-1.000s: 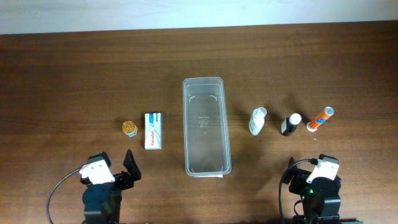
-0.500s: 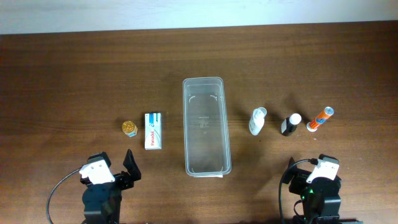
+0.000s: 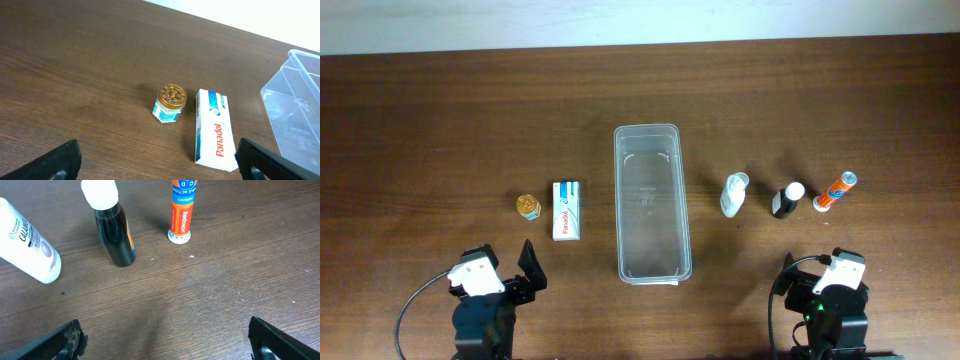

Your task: Pack container

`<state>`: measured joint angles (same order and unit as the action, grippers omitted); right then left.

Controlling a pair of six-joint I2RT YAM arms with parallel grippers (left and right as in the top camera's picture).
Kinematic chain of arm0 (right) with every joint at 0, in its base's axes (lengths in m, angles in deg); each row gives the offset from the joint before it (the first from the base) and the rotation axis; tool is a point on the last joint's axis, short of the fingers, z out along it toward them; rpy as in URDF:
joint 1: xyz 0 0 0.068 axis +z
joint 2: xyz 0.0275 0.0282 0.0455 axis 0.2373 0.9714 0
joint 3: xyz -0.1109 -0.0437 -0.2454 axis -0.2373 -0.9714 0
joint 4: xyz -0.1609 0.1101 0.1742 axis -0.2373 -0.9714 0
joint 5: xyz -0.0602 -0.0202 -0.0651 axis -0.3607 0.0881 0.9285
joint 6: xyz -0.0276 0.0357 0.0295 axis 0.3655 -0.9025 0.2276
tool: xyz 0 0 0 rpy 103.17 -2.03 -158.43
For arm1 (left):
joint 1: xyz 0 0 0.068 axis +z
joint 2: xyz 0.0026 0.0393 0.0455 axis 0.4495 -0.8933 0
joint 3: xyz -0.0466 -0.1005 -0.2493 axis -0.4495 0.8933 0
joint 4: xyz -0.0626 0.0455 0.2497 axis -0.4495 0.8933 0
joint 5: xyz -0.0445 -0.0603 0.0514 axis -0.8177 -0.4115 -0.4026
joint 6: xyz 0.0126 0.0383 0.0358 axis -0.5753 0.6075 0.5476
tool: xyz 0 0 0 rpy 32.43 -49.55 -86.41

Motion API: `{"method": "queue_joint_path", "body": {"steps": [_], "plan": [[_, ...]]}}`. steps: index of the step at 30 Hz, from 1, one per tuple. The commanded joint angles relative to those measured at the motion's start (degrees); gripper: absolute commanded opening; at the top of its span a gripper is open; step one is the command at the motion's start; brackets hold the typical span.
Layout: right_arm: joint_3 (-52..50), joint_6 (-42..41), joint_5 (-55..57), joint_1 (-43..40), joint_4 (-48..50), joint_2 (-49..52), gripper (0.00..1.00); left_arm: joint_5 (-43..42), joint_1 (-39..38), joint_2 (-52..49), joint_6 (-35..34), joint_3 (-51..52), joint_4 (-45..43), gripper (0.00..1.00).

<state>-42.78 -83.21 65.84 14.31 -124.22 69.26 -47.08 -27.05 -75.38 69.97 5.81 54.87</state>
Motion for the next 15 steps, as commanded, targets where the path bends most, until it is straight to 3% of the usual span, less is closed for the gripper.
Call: {"method": "queue_joint_path", "body": {"steps": [1, 15], "plan": [[-0.50, 0.37, -0.09, 0.44, -0.04, -0.68, 0.98, -0.42, 0.24, 0.42, 0.09, 0.28, -0.13, 0.99], [-0.50, 0.37, -0.09, 0.44, -0.04, -0.68, 0.98, -0.42, 0.24, 0.42, 0.09, 0.28, -0.13, 0.99]]}}
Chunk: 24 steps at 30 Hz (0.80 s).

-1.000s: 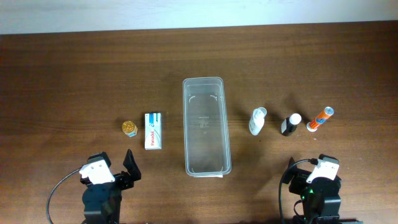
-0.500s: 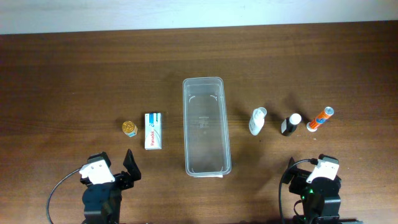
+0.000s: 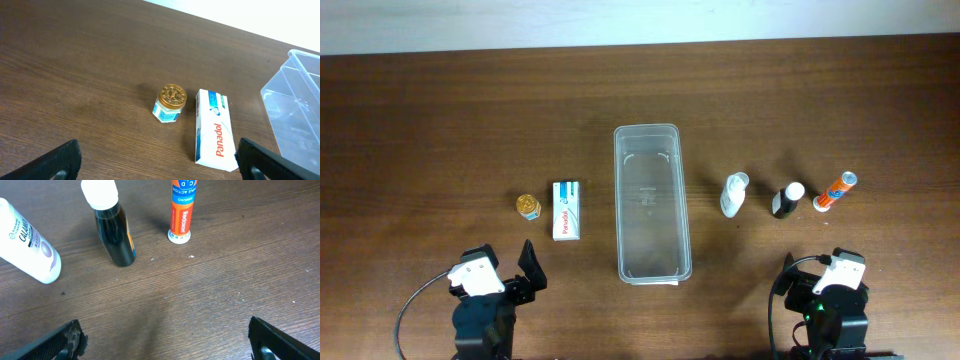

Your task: Pack container

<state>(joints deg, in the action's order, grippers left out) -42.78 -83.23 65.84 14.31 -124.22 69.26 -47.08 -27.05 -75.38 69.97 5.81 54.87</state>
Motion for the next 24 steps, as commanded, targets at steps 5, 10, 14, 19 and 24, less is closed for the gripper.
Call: {"method": "queue_joint_path", "body": {"steps": [5, 10, 14, 19, 24], "plan": [[-0.50, 0.42, -0.09, 0.44, 0.04, -0.68, 0.98, -0.42, 0.24, 0.42, 0.09, 0.28, -0.11, 0.99], [-0.50, 0.37, -1.07, 0.44, 5.03, -0.68, 0.98, -0.42, 0.24, 0.42, 0.09, 0.28, -0.13, 1.00], [-0.50, 0.37, -6.64, 0.44, 10.43, -0.68, 0.98, -0.42, 0.24, 0.42, 0.09, 0.28, -0.11, 1.00], [-0.31, 0.13, -18.99, 0.44, 17.14, -0.68, 0.98, -0.42, 0.24, 0.42, 0.09, 0.28, -0.13, 0.99], [4.46, -0.02, -24.98, 0.44, 22.75, 0.13, 0.98, -0.42, 0.24, 0.42, 0.09, 0.28, -0.11, 0.99]]}}
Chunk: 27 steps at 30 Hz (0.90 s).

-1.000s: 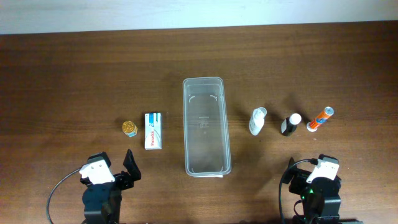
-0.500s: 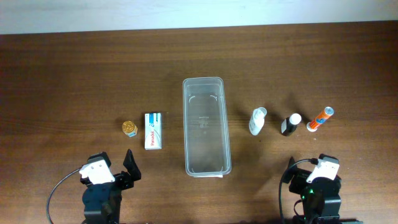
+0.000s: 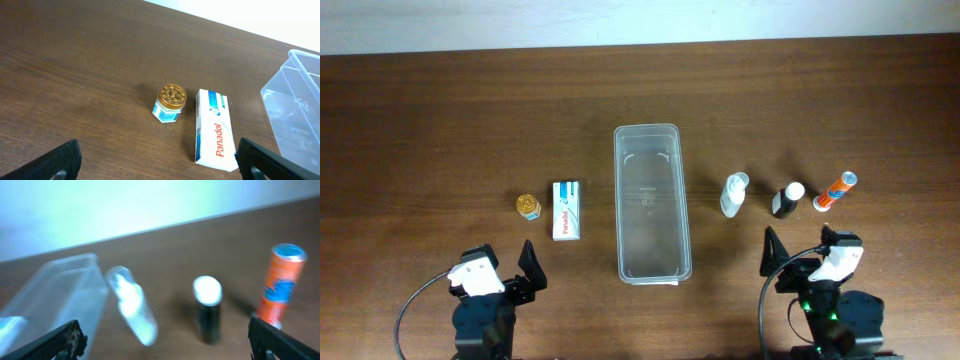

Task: Pack container
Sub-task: 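Reach the right gripper to the white Calamol lotion bottle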

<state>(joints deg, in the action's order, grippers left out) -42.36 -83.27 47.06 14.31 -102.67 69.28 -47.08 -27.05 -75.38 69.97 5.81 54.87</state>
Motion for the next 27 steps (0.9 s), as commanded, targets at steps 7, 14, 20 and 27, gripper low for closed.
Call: {"method": "queue_joint_path", "body": {"steps": [7, 14, 20, 27], "plan": [[22.38, 0.07, -4.79, 0.44, -9.33, 15.37, 0.98, -0.42, 0.24, 0.42, 0.09, 0.28, -0.11, 0.99], [46.12, 0.59, -5.25, 0.59, -28.50, 42.53, 0.98, -0.42, 0.24, 0.42, 0.09, 0.28, -0.11, 0.99], [62.90, 0.76, -14.03, 1.36, -40.09, 59.43, 0.98, -0.42, 0.24, 0.42, 0.09, 0.28, -0.11, 0.99], [64.89, 4.92, -14.75, 4.02, -40.46, 70.82, 0.98, -0.42, 0.24, 0.42, 0.09, 0.28, -0.11, 0.99]]}}
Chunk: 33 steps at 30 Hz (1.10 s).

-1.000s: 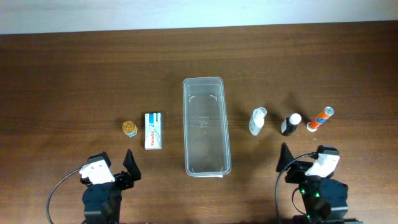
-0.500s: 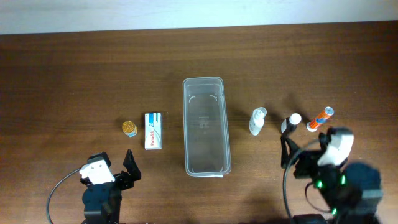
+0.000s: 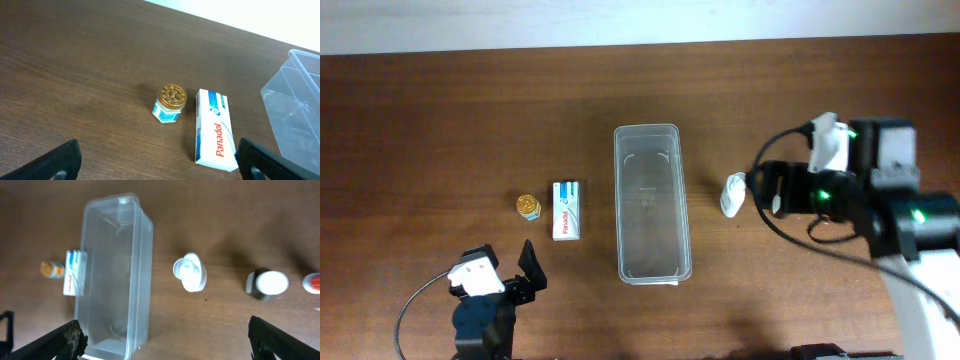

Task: Pack container
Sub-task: 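Reach the right gripper to the white Calamol lotion bottle, then grasp the white lotion bottle with the right gripper and lift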

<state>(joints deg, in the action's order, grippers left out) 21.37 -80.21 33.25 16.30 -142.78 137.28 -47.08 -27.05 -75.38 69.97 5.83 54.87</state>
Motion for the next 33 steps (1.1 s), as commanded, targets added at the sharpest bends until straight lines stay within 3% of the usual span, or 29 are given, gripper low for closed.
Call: {"method": "queue_joint_path", "body": {"steps": [1, 5, 8, 13, 20, 33], "plan": [[1.16, 1.86, 0.33, 3.26, -0.33, 4.37, 0.98, -0.42, 0.24, 0.42, 0.09, 0.26, -0.13, 0.99], [1.16, 0.15, 7.76, 7.78, -0.35, 9.49, 0.99, -0.42, 0.24, 0.42, 0.09, 0.26, -0.13, 0.99], [1.16, -2.80, 14.01, 10.64, 0.04, 13.60, 0.89, -0.42, 0.24, 0.42, 0.09, 0.26, -0.11, 0.99], [1.16, -5.70, 18.34, 11.67, 2.84, 19.02, 0.85, -0.42, 0.24, 0.42, 0.09, 0.26, -0.11, 0.99], [1.16, -5.73, 18.36, 11.67, 6.23, 23.19, 0.53, -0.42, 0.24, 0.42, 0.09, 0.26, -0.11, 0.99], [1.09, -5.70, 18.36, 11.67, 8.07, 24.94, 0.50, -0.42, 0.24, 0.42, 0.09, 0.26, -0.13, 1.00]]}}
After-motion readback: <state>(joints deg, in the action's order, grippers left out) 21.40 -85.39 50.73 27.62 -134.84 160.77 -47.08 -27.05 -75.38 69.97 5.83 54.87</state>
